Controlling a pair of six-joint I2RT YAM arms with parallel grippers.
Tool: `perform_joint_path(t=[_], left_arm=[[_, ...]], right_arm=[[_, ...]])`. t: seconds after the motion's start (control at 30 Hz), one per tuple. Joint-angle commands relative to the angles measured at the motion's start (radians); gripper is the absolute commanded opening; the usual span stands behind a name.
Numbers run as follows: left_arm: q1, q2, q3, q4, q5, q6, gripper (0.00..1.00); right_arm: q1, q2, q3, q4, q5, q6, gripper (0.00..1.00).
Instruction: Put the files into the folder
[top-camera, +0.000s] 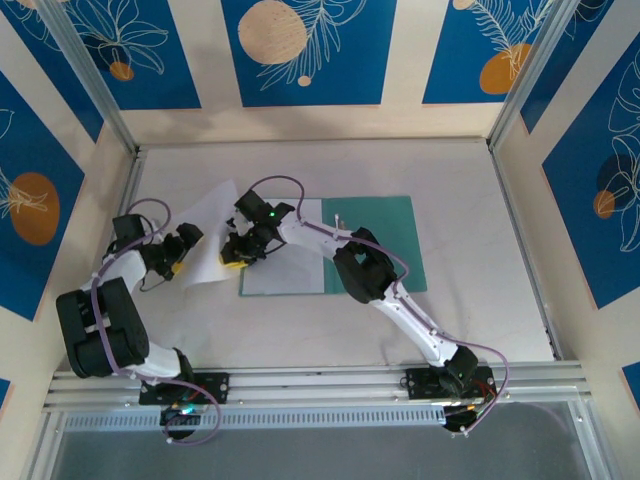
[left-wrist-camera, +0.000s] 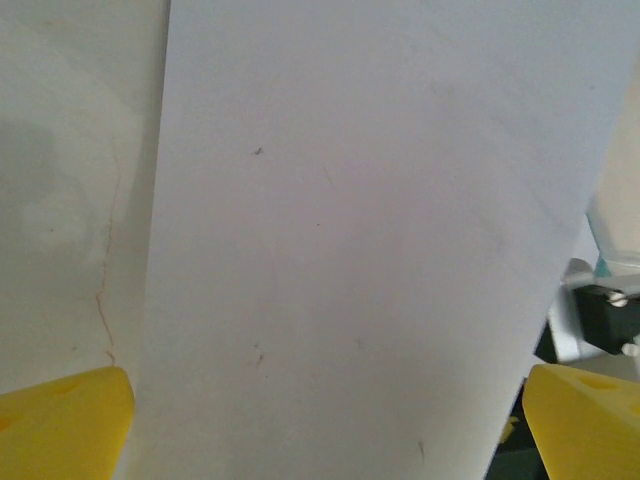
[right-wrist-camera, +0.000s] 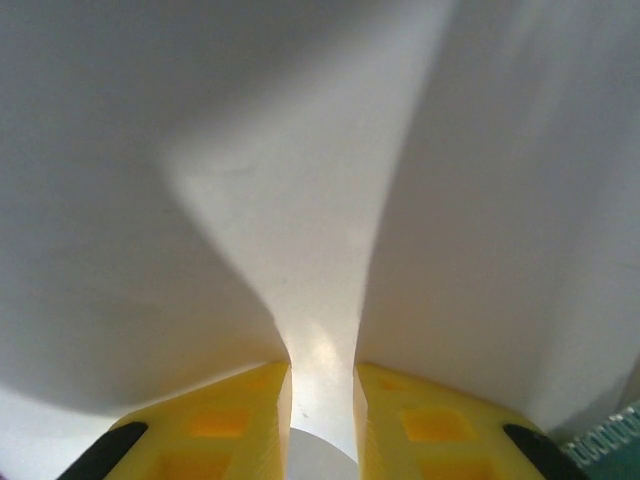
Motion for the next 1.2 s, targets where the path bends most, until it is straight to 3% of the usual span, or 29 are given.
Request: perform_joint_path(t=[0.0, 0.63, 1.17], left_arm=[[-0.002, -0.054, -0.008, -0.019, 0.037, -0.053, 1.0], [-0.002, -0.242, 0.017, -0.123, -0.001, -0.09, 1.0], [-0.003, -0.323, -0.002, -0.083, 0.0, -0.156, 1.0]], right_arm=[[-0.009, -0.039, -0.032, -0.034, -0.002, 0.007, 0.25], [-0.013, -0.052, -0.05, -0.028, -0.002, 0.009, 0.25], [-0.012, -0.055, -0.068, -0.017, -0.006, 0.014, 0.26]])
